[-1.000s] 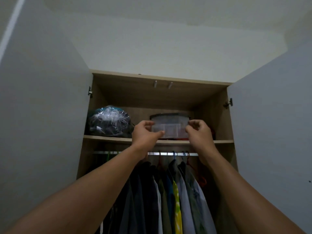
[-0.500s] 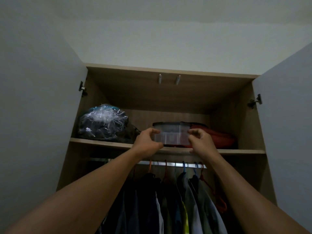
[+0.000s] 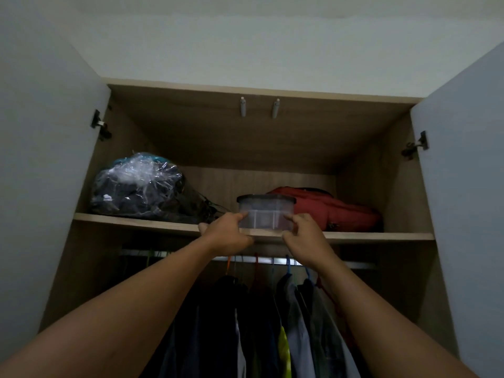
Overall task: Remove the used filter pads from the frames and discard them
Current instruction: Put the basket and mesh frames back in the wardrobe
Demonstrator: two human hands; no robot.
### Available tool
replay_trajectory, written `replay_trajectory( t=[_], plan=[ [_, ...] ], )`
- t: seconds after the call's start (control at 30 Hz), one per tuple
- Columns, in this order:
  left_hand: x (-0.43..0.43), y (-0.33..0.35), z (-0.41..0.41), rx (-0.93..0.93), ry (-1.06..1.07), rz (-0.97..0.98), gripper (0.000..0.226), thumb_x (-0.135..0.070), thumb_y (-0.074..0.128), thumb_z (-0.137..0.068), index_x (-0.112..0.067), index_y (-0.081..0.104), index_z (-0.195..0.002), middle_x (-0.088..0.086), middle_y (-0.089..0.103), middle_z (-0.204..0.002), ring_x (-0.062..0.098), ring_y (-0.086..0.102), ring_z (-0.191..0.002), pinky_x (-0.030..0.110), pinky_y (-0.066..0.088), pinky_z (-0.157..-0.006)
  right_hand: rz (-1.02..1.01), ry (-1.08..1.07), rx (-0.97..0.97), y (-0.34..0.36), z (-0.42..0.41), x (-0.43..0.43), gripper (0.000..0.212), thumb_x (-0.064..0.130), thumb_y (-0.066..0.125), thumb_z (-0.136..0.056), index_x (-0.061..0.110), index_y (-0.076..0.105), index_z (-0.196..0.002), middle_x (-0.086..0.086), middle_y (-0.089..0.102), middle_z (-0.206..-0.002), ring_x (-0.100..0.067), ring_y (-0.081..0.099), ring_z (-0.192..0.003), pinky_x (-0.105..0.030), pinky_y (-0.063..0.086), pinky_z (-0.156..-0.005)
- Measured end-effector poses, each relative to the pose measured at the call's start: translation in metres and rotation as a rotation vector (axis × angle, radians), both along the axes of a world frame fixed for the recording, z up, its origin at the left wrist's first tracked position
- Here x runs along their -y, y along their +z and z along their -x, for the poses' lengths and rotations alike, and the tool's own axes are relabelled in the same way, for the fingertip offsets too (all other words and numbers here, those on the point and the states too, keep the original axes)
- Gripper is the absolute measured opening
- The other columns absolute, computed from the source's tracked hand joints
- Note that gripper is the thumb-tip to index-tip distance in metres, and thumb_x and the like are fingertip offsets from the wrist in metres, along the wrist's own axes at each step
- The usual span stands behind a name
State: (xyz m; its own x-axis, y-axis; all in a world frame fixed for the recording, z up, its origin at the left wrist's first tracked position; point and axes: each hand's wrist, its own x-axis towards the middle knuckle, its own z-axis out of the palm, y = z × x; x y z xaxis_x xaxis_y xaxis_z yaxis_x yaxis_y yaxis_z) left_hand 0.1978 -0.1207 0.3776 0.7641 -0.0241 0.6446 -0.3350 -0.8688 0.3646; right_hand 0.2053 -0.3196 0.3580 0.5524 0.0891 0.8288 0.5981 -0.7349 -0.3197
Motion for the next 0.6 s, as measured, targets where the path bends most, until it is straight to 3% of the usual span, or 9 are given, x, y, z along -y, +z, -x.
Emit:
replay_trajectory(
  t=[0.1,0.23,0.33,0.47,0.6],
  plan=[
    [0.004,-0.001,-0.001,0.004,0.073,-0.096,0.079,-0.044,0.064,-0.077,-0.037,0.032,-0.15,-0.004,0.056,-0.134,0.023,0.048,-0.124,0.049,0.02,-0.106,0.1,-0.092,-0.015,-0.002,-0.007,-0.004,0.049,0.019,0.046,-0.096,0.012,0.044,-0.145,-0.009,0.042,-0.141,-0.024,0.034,-0.127,-0.033,0.032,-0.107],
    [0.008,-0.003,0.003,0.011,0.144,-0.261,0.076,-0.049,0.063,-0.078,-0.035,0.036,-0.148,-0.003,0.054,-0.136,0.023,0.048,-0.126,0.052,0.019,-0.109,0.14,-0.204,-0.024,-0.003,-0.014,-0.011,0.034,0.016,0.041,-0.097,0.004,0.062,-0.12,-0.013,0.042,-0.135,-0.028,0.033,-0.122,-0.035,0.032,-0.106],
    [0.011,-0.004,0.007,-0.015,0.176,-0.365,0.083,-0.055,0.062,-0.078,-0.029,0.03,-0.151,0.0,0.048,-0.143,0.024,0.044,-0.131,0.056,0.017,-0.112,0.129,-0.217,-0.011,-0.006,-0.014,-0.015,0.03,0.015,0.041,-0.096,0.003,0.063,-0.112,-0.011,0.042,-0.134,-0.026,0.032,-0.121,-0.037,0.035,-0.105],
    [0.014,-0.007,0.013,-0.008,0.192,-0.446,0.094,-0.064,0.058,-0.079,-0.02,0.022,-0.153,0.001,0.028,-0.159,0.022,0.032,-0.141,0.06,0.013,-0.114,0.151,-0.221,-0.027,-0.01,-0.004,-0.018,0.032,0.014,0.043,-0.094,0.004,0.058,-0.12,-0.009,0.036,-0.141,-0.025,0.029,-0.125,-0.039,0.037,-0.106],
    [0.013,-0.018,0.024,-0.066,0.177,-0.448,0.101,-0.064,0.055,-0.083,-0.017,0.006,-0.157,0.0,0.003,-0.166,0.019,0.004,-0.152,0.066,-0.002,-0.115,0.156,-0.16,-0.063,-0.015,0.018,-0.021,0.04,0.014,0.044,-0.093,0.004,0.05,-0.132,-0.01,0.034,-0.143,-0.025,0.033,-0.128,-0.037,0.035,-0.107]
  ],
)
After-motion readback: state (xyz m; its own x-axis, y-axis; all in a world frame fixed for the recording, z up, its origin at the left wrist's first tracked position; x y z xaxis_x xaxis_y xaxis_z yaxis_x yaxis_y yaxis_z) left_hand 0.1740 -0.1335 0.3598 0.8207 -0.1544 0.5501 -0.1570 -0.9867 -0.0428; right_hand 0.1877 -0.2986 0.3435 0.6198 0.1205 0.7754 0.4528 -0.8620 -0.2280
